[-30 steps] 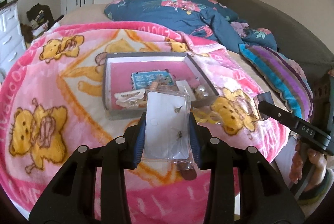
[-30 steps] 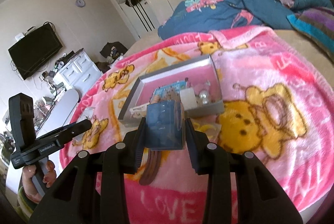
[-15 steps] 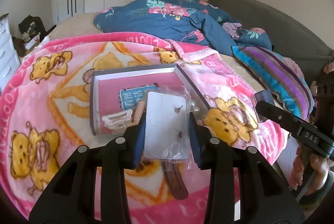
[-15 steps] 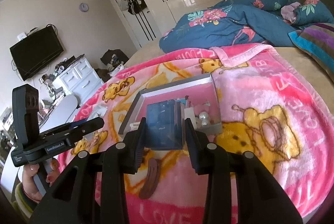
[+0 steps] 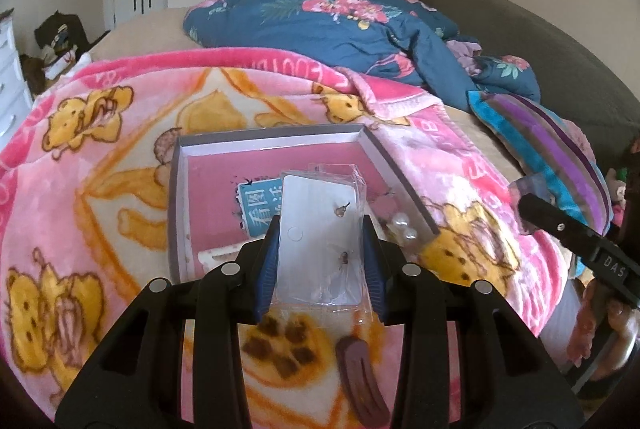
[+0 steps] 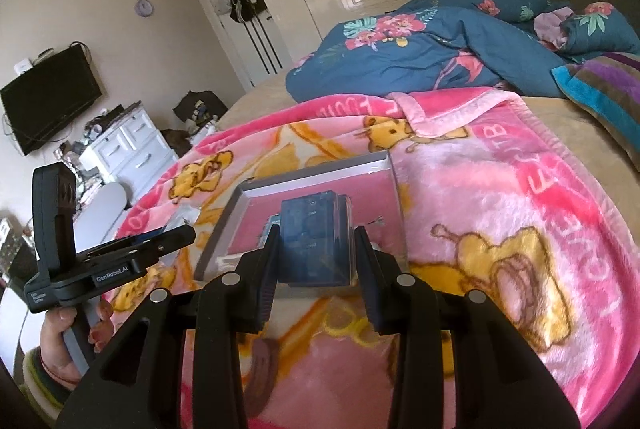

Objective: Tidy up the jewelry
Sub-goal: 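Carry the earring card with the left tool while the right tool carries the blue cube to the box, then lower the earring card into the box and open the left tool while the right tool releases the cube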

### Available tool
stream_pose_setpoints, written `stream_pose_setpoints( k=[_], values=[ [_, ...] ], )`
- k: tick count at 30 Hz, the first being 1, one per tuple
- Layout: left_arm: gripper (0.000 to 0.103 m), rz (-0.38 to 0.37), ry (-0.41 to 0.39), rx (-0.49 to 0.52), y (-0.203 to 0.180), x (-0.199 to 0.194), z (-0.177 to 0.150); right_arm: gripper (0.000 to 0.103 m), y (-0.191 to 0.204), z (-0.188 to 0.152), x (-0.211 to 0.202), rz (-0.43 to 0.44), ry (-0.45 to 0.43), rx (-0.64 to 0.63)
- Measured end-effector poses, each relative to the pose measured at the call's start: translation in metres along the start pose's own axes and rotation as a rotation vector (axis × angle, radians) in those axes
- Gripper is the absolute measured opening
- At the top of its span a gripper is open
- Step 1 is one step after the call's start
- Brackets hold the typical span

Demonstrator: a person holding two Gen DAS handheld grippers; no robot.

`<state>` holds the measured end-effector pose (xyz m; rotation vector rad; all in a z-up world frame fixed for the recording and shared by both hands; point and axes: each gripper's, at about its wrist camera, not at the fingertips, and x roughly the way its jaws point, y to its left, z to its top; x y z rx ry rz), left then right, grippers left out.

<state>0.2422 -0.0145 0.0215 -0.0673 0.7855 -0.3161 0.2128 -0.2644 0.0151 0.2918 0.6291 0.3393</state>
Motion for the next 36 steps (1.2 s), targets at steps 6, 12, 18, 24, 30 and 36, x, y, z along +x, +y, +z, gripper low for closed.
stream_pose_setpoints(
  k=[6, 12, 18, 24, 30, 36],
  values=[
    [0.029, 0.038, 0.027, -0.010, 0.017, 0.029, 0.002, 0.035, -0.010, 0.006, 0.028, -0.041, 0.029, -0.007],
    [0.030, 0.081, 0.043, -0.003, 0.031, 0.045, 0.003, 0.035, -0.017, 0.003, 0.070, -0.083, 0.089, -0.021],
    [0.030, 0.091, 0.074, -0.006, 0.043, 0.059, 0.002, 0.035, -0.013, -0.006, 0.109, -0.070, 0.158, -0.009],
    [0.030, 0.107, 0.109, -0.011, 0.051, 0.072, -0.003, 0.035, -0.001, -0.014, 0.136, -0.063, 0.205, -0.018],
    [0.031, 0.119, 0.110, -0.031, 0.057, 0.073, -0.003, 0.046, 0.008, -0.013, 0.138, -0.061, 0.192, -0.023],
    [0.039, 0.123, 0.105, -0.031, 0.057, 0.072, -0.002, 0.063, 0.015, -0.007, 0.104, -0.065, 0.122, -0.056]
  ],
)
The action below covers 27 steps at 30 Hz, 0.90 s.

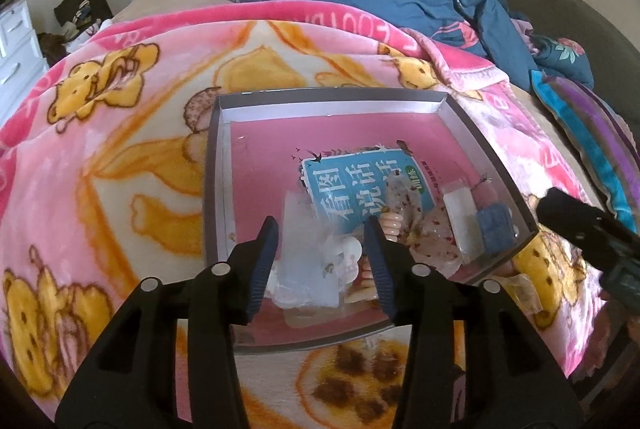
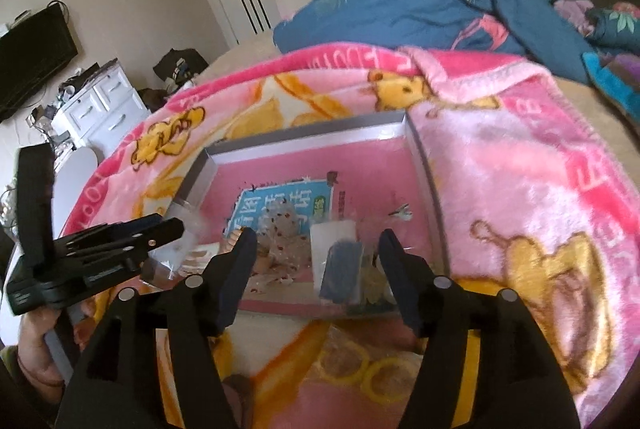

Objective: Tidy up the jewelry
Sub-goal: 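Lower the earring card into the box and open the left tool while the right tool releases the cube, then lift both open tools away from the gray box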

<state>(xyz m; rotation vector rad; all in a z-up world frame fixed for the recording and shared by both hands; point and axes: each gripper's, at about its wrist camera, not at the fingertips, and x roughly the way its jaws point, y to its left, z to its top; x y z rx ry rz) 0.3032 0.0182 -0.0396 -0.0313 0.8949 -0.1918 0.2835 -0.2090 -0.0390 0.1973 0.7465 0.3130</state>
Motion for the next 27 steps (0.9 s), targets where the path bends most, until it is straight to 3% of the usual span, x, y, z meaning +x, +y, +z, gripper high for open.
stream_pose_setpoints(
  k=[3, 13, 27],
  values=[
    [0.053, 0.003, -0.009, -0.004, 0.000, -0.002, 0.000, 0.068, -0.002, -0.002, -0.016, -0.004, -0.014, -0.006],
    [0.078, 0.027, -0.102, 0.011, -0.013, -0.047, -0.003, 0.080, -0.015, -0.014, -0.075, -0.024, -0.089, 0.011],
    [0.087, 0.019, -0.172, 0.054, -0.053, -0.104, -0.035, 0.088, -0.033, -0.036, -0.134, -0.039, -0.156, -0.001]
  ],
)
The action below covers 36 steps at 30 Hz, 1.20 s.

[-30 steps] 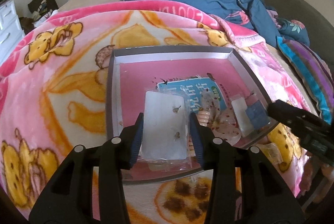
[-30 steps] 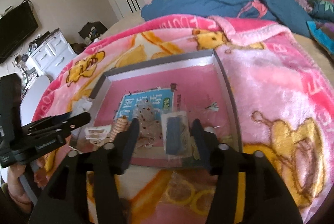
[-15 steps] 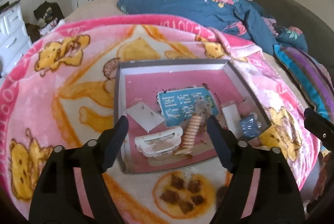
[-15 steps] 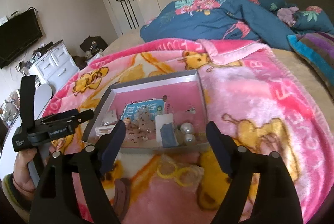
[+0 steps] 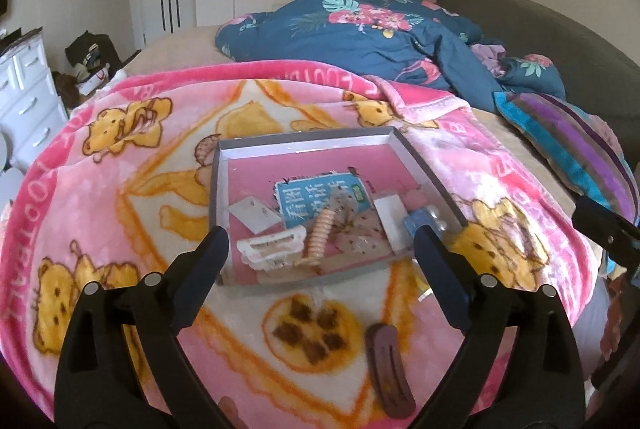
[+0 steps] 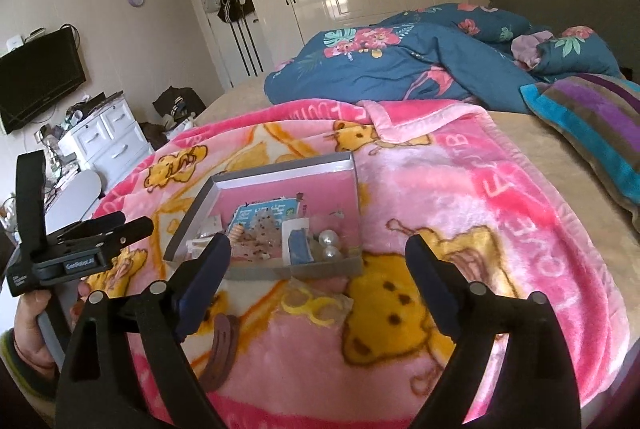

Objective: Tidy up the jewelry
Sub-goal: 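Lift both open tools away from the gray box, then grasp the brown hair clip with the left tool while the right tool grasps the yellow rings bag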

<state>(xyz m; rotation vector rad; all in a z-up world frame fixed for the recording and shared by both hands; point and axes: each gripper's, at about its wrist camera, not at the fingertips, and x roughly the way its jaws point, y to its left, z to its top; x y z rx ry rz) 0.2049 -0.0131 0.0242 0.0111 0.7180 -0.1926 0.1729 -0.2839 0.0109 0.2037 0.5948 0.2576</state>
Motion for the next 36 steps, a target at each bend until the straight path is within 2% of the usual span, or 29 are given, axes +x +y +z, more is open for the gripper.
stream_pose_setpoints(
  k=[10, 21, 29, 36],
  values=[
    [0.087, 0.005, 0.027, 0.065, -0.027, -0.016, -0.033, 0.090, -0.006, -0.018, -0.010, 0.016, 0.028, -0.013],
    [0.087, -0.010, 0.116, 0.074, -0.044, -0.009, -0.068, 0.091, -0.013, -0.031, -0.005, 0.037, 0.078, -0.032],
    [0.087, -0.042, 0.230, 0.064, -0.054, 0.012, -0.101, 0.091, -0.021, -0.050, 0.019, 0.059, 0.163, -0.033],
    [0.085, -0.036, 0.311, 0.061, -0.061, 0.036, -0.127, 0.091, -0.020, -0.068, 0.062, 0.090, 0.253, -0.073]
  ],
)
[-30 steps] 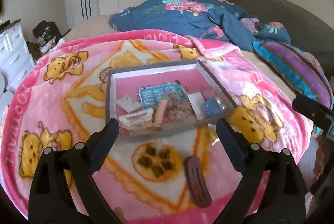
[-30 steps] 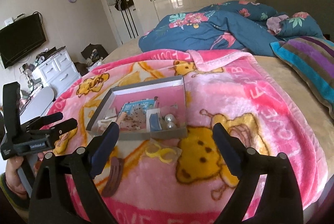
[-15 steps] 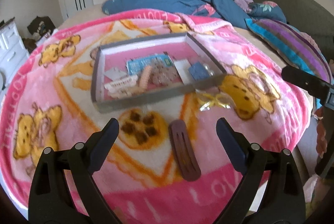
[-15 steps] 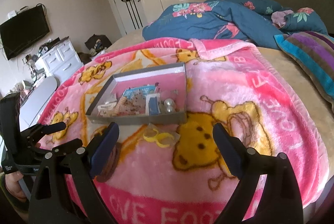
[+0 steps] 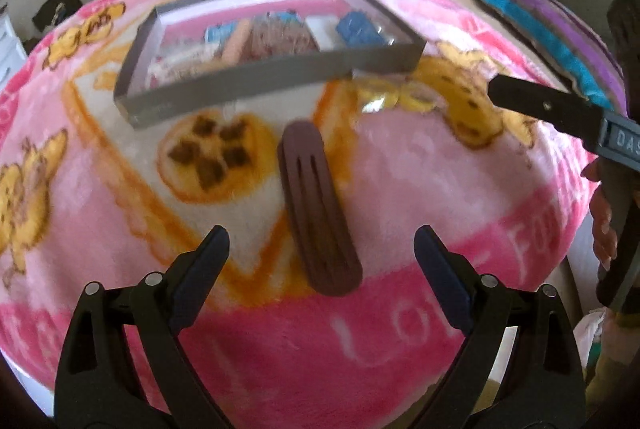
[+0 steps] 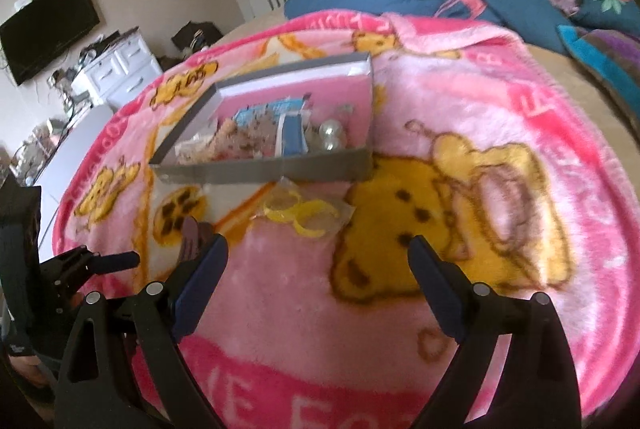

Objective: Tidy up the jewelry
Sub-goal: 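Grasp the brown hair clip with the left tool while the right tool grasps the yellow rings bag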

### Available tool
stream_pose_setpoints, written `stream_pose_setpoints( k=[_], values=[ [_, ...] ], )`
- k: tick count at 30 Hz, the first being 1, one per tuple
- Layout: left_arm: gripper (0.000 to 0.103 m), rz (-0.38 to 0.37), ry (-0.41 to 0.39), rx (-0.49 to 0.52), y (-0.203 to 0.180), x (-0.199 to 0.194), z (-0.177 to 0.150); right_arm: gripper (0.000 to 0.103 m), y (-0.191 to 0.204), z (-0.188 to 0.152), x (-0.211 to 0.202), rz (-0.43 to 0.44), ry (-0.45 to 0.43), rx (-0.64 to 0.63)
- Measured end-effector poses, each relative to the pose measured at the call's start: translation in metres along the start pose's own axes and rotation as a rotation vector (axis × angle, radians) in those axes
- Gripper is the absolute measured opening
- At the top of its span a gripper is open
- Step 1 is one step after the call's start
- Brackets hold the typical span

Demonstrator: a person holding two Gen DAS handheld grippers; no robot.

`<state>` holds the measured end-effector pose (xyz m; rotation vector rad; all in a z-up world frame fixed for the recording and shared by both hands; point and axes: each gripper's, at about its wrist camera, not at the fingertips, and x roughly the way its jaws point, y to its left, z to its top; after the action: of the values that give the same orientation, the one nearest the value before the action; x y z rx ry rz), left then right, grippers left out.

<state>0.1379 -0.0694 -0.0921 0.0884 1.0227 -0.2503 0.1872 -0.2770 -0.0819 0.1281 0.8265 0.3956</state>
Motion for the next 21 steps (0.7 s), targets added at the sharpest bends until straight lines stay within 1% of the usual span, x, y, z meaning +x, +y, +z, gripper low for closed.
stream_pose_setpoints(
  k=[3, 6, 8, 9, 11, 14, 15, 17, 18, 19, 20, 21],
  values=[
    [0.080, 0.013, 0.039, 0.006, -0.003, 0.015, -0.007, 0.091, -0.001, 0.002, 0.021, -0.003, 0.038, -0.026],
    [0.075, 0.042, 0.047, 0.031, -0.009, 0.024, -0.008, 0.091, -0.003, 0.005, 0.043, -0.013, 0.075, -0.023],
    [0.061, 0.051, 0.038, 0.049, -0.011, 0.024, -0.007, 0.091, -0.006, 0.008, 0.060, -0.003, 0.099, -0.008],
    [0.056, 0.049, 0.034, 0.063, -0.013, 0.023, -0.007, 0.091, -0.006, 0.010, 0.066, 0.008, 0.105, -0.004],
    [0.036, 0.035, 0.032, 0.079, -0.015, 0.023, -0.006, 0.091, -0.005, 0.013, 0.077, 0.007, 0.108, -0.006],
    [0.027, 0.022, 0.024, 0.095, -0.017, 0.021, -0.007, 0.090, -0.001, 0.015, 0.087, 0.001, 0.110, -0.026],
    [0.027, 0.016, 0.023, 0.096, -0.016, 0.020, -0.007, 0.087, 0.002, 0.015, 0.090, -0.006, 0.113, -0.035],
    [0.025, 0.004, 0.019, 0.089, -0.014, 0.018, -0.007, 0.074, 0.008, 0.013, 0.092, -0.007, 0.110, -0.059],
    [0.025, -0.006, 0.016, 0.080, -0.012, 0.016, -0.006, 0.061, 0.012, 0.011, 0.091, 0.006, 0.107, -0.071],
    [0.025, -0.014, 0.014, 0.073, -0.011, 0.015, -0.006, 0.051, 0.014, 0.010, 0.090, 0.021, 0.108, -0.073],
    [0.025, -0.023, 0.012, 0.064, -0.009, 0.013, -0.006, 0.046, 0.016, 0.009, 0.089, 0.033, 0.107, -0.073],
    [0.025, -0.033, 0.010, 0.053, -0.006, 0.011, -0.005, 0.033, 0.016, 0.007, 0.086, 0.050, 0.101, -0.068]
  ],
)
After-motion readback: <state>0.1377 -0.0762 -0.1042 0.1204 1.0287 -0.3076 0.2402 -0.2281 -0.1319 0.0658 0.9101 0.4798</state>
